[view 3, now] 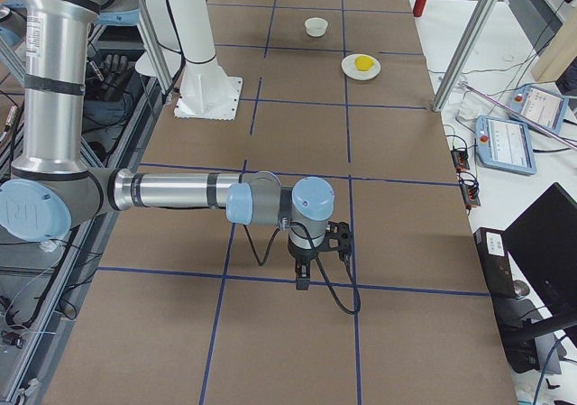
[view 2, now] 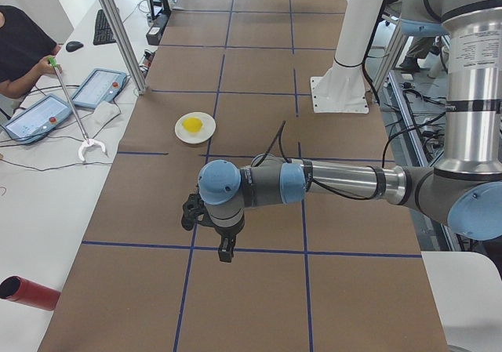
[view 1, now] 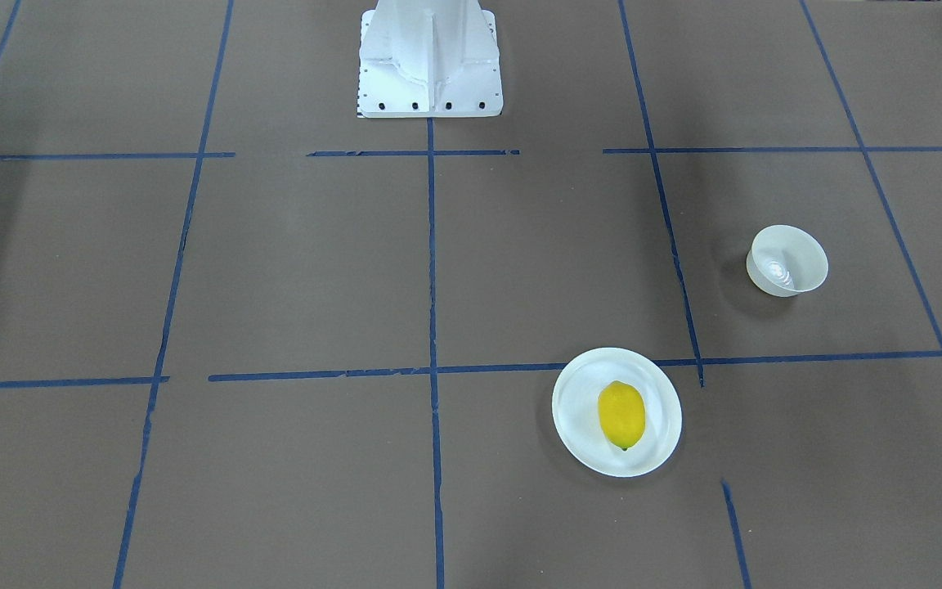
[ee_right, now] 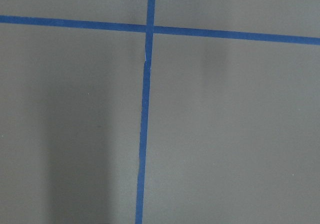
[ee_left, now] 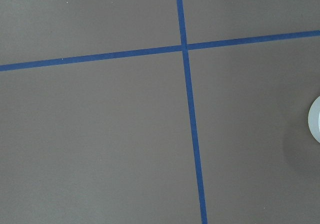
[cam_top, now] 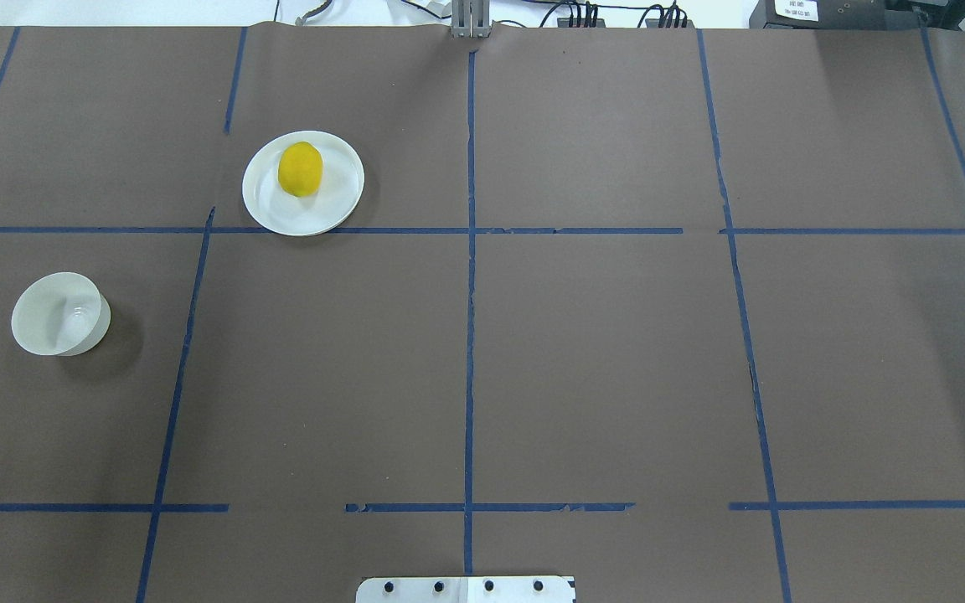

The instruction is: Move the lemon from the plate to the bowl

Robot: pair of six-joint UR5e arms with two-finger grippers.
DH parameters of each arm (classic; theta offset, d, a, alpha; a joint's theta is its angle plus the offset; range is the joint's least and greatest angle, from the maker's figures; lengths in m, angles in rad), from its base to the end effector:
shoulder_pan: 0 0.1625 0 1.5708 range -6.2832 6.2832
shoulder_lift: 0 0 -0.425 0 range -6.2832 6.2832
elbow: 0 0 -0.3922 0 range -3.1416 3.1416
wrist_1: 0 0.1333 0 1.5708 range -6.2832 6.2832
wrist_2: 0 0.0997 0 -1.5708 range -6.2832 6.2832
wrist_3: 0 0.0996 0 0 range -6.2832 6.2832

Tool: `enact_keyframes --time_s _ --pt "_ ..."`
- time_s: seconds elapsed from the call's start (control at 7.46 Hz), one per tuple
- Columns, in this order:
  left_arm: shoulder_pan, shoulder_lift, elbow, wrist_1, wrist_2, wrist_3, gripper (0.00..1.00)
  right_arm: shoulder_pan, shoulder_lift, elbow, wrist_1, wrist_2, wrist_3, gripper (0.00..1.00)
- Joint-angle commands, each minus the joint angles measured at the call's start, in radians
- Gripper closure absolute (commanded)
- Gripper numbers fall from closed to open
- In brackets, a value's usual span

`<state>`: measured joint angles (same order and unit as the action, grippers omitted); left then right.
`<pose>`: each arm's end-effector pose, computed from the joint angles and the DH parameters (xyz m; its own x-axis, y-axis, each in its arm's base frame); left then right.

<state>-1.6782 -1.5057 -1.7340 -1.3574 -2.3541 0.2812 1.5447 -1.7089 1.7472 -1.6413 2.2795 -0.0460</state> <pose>-0.1113 -0.4442 0.6298 0.6980 0.1236 -0.7053 -0.0908 0.9923 0.0840 0.0572 -0.4323 0.6472 0.7575 -0.0448 0.6513 0.0610 0.9981 -0.0023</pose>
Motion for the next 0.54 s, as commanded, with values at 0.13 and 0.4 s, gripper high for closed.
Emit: enact_keyframes --time_s 0.13,0.4 --pt "0.0 -0.011 -0.004 0.003 0.013 -0.011 0.0 0.0 0.0 0.0 0.0 0.0 0.0 0.0" --pt "-0.002 -0.001 -0.016 -0.003 0.018 -0.005 0.0 0.0 0.0 0.0 0.0 0.0 0.0 0.0"
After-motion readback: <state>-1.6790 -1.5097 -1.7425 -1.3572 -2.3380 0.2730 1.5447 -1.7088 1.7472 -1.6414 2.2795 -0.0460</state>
